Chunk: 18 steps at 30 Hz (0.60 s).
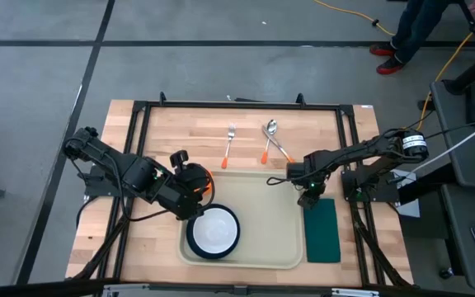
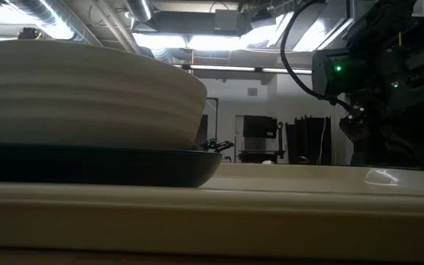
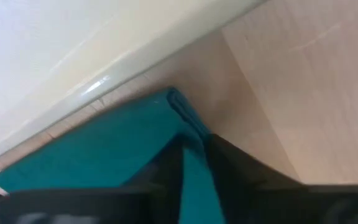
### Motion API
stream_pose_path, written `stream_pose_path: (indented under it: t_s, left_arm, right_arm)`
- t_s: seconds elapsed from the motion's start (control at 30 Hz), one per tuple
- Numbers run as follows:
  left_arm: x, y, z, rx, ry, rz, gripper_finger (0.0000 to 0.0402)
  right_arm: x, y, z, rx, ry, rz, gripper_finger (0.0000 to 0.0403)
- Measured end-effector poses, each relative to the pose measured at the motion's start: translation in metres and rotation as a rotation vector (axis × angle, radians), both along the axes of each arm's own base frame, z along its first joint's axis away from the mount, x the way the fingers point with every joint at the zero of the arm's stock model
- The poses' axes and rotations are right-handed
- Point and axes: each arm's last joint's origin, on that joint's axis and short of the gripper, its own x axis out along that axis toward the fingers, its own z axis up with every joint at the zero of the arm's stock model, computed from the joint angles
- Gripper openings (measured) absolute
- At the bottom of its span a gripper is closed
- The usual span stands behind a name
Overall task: Set up tray
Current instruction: Put the dark green napkin on the right of the brown tray
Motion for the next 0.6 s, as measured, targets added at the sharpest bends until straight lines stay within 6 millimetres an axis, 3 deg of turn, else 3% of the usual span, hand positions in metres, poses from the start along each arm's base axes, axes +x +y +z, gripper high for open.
stream_pose_path:
  t_s: [0.1,0.37,0.6]
  left_arm:
    - [0.000,0.000,0.000,0.001,-0.001,0.000,0.0169]
    - [0.000,0.001,0.000,0.020,-0.009,0.008,0.0169]
    - [0.000,0.001,0.000,0.021,-0.010,0.009,0.0169]
  right_arm:
    - [0.000,0.000,0.000,0.003,0.000,0.000,0.0013]
    - [0.000,0.001,0.003,0.033,0.018,-0.008,0.0006]
    - [0.015,0.000,0.032,0.004,0.003,0.032,0.0004]
